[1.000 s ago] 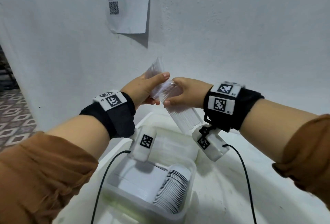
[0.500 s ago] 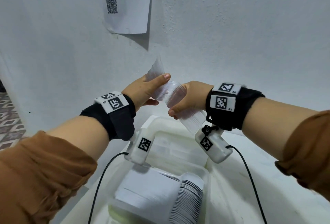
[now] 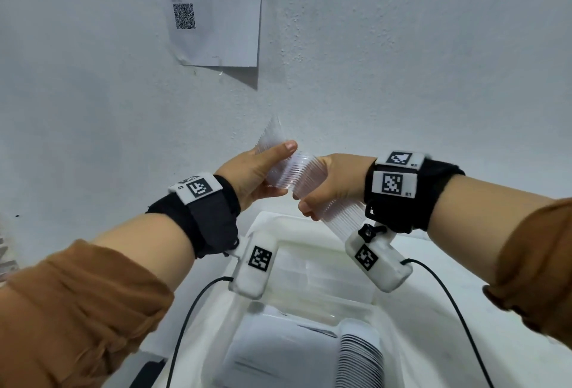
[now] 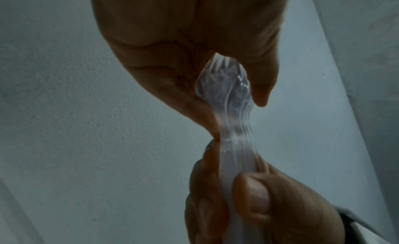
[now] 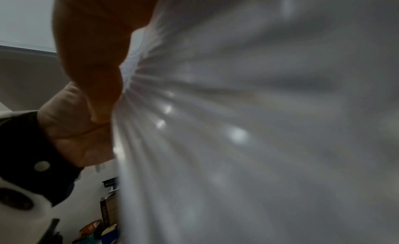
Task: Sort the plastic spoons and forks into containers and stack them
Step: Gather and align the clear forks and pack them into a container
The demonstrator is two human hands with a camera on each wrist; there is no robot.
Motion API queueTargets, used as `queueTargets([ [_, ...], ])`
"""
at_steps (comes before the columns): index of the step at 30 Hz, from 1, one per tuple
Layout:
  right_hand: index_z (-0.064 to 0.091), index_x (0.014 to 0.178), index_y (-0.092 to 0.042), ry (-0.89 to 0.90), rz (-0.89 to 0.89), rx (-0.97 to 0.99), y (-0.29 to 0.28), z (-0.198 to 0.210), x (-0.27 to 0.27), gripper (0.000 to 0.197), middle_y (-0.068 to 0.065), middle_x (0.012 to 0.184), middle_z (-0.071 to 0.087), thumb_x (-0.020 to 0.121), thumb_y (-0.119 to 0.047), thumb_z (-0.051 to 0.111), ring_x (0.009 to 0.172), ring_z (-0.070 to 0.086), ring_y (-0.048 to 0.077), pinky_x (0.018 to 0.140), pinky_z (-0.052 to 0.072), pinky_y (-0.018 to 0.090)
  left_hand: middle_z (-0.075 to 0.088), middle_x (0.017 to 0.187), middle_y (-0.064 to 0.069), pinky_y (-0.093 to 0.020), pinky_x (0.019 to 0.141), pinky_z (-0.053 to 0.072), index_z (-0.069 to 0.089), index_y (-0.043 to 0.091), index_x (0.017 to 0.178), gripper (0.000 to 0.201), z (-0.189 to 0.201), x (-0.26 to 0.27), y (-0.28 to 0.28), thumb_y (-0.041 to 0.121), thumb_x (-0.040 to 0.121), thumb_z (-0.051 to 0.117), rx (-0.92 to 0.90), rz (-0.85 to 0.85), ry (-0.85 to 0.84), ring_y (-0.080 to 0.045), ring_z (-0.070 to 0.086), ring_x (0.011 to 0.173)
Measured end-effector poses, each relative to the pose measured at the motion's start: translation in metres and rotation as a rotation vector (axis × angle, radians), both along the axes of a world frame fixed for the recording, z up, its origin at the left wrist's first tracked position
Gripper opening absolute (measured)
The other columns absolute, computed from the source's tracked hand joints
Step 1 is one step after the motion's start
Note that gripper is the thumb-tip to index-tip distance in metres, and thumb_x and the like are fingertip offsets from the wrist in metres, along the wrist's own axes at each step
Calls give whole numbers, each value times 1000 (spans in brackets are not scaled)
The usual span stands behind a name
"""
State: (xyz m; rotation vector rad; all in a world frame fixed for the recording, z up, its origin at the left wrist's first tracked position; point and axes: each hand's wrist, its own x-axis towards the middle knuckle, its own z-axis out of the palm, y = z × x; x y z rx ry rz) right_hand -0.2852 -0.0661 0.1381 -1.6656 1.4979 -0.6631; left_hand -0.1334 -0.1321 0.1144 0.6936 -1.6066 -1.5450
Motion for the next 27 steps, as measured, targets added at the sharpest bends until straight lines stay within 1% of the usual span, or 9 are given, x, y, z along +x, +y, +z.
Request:
queueTargets([
  [2, 60, 82, -10, -19, 6, -2, -1, -1, 2, 16, 7, 66, 66, 76, 0, 72, 57, 62, 17, 59, 53, 26, 67, 65, 7, -17, 50, 50, 63, 18, 90, 33, -1, 1, -3, 42, 67, 64, 26, -21, 12, -4, 62, 58],
  [7, 56, 87, -10, -50, -34, 3, -1, -1, 9, 21, 7, 68, 66, 77, 0, 71, 57, 63, 17, 60, 54, 27, 68, 65, 6, -16, 50, 52, 64, 16, 89, 21, 0, 4, -9, 36, 81, 62, 71, -31, 15, -5, 63, 59],
  [9, 54, 96, -15, 147, -58, -50, -3, 2, 12, 30, 2, 79, 66, 76, -12, 76, 71, 64, 16, 69, 52, 29, 69, 69, 5, -16, 50, 51, 64, 15, 95, 25, -1, 5, -11, 37, 82, 62, 75, -9, 13, -4, 64, 60],
  [11, 44, 108, -25, 470, -160, -166, -5, 5, 14, 52, -5, 94, 59, 71, -31, 80, 86, 58, 14, 76, 47, 27, 69, 77, 3, -16, 51, 50, 62, 14, 103, 31, -1, 4, -12, 38, 83, 63, 76, 28, 15, -5, 64, 65],
  [12, 38, 114, -27, 548, -228, -218, -5, 6, 16, 63, -6, 98, 55, 68, -35, 81, 88, 56, 14, 77, 46, 27, 68, 80, 2, -17, 51, 50, 61, 14, 106, 33, -1, 4, -14, 38, 83, 63, 81, 49, 23, -6, 64, 67],
  [16, 25, 132, -24, 549, -264, -377, -6, 0, 27, 86, -2, 108, 45, 67, -29, 82, 93, 55, 18, 85, 49, 33, 67, 79, 1, -16, 49, 50, 60, 13, 112, 38, -1, 2, -17, 38, 84, 65, 128, 118, 66, -6, 64, 64],
  [20, 26, 130, -21, 561, -267, -411, -10, -4, 31, 77, -10, 82, 40, 72, -21, 76, 69, 51, 11, 61, 44, 26, 69, 69, 6, -16, 48, 50, 63, 14, 106, 33, -4, 1, -20, 38, 83, 66, 187, 111, 83, -4, 66, 59],
  [22, 27, 128, -21, 555, -270, -403, -13, -8, 30, 72, -9, 77, 41, 73, -16, 73, 61, 48, 10, 55, 40, 25, 70, 69, 6, -16, 48, 51, 63, 14, 104, 32, -8, 2, -22, 39, 83, 65, 218, 69, 75, -4, 67, 59],
  [27, 30, 126, -20, 562, -241, -359, -20, -16, 25, 68, 0, 78, 49, 73, -12, 71, 61, 49, 17, 60, 45, 30, 71, 82, 4, -18, 55, 54, 64, 16, 103, 32, -21, 10, -28, 42, 85, 60, 274, -50, 31, -4, 68, 66],
])
